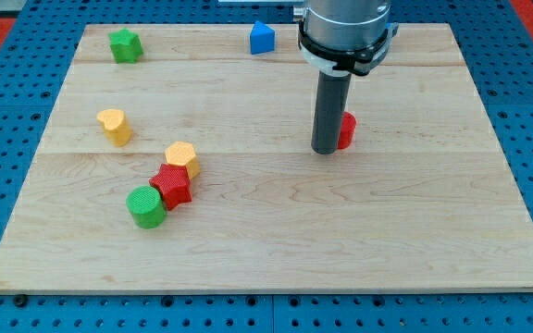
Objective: Push the red circle to the right side of the board
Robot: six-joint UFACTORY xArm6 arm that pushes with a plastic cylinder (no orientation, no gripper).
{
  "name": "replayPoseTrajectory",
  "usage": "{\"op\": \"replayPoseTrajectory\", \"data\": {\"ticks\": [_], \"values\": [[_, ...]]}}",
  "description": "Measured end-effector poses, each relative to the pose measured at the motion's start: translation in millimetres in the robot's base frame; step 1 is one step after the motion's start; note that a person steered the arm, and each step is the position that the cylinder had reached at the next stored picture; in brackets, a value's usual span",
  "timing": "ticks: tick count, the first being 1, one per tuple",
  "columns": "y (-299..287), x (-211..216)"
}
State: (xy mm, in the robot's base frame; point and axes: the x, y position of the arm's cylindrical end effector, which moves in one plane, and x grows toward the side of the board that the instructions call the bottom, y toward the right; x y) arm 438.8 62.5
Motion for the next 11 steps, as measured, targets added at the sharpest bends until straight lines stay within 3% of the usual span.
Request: {"op": "replayPoseTrajectory", "data": {"ticks": [2,4,5,7,11], "values": [[-28,-16],[39,-47],[61,-45],[50,-5],[85,-6]]}}
